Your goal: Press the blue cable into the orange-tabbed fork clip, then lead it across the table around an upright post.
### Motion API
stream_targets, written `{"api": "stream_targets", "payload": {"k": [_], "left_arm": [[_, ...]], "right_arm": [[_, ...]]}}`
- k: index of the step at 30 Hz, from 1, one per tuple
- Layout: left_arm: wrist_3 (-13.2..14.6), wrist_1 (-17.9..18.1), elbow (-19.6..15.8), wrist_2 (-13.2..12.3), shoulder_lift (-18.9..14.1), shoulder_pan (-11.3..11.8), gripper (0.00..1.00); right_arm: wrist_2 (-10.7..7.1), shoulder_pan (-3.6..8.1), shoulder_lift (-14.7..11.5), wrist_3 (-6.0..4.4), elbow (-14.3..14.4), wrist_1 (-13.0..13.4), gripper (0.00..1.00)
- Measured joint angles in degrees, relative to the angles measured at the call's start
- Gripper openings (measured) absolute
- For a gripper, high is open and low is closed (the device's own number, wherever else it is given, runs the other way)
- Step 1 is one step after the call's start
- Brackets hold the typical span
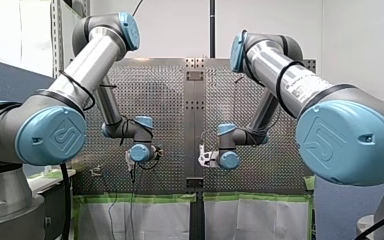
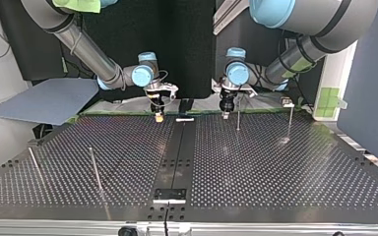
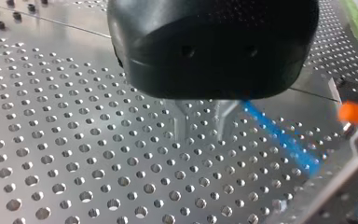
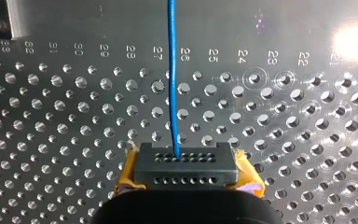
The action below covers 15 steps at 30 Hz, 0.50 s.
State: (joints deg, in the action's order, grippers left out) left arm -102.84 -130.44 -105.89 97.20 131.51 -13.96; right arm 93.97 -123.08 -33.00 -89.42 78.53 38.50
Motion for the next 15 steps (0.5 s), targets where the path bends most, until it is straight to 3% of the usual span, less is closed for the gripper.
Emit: {"api": "stream_targets", "payload": {"k": [15], "left_arm": [[4.9, -2.9, 0.0, 0.8, 0.0, -0.3, 0.0]], "right_arm": [[-0.01, 0.01, 0.0, 0.12, 0.0, -0.2, 0.0]]}}
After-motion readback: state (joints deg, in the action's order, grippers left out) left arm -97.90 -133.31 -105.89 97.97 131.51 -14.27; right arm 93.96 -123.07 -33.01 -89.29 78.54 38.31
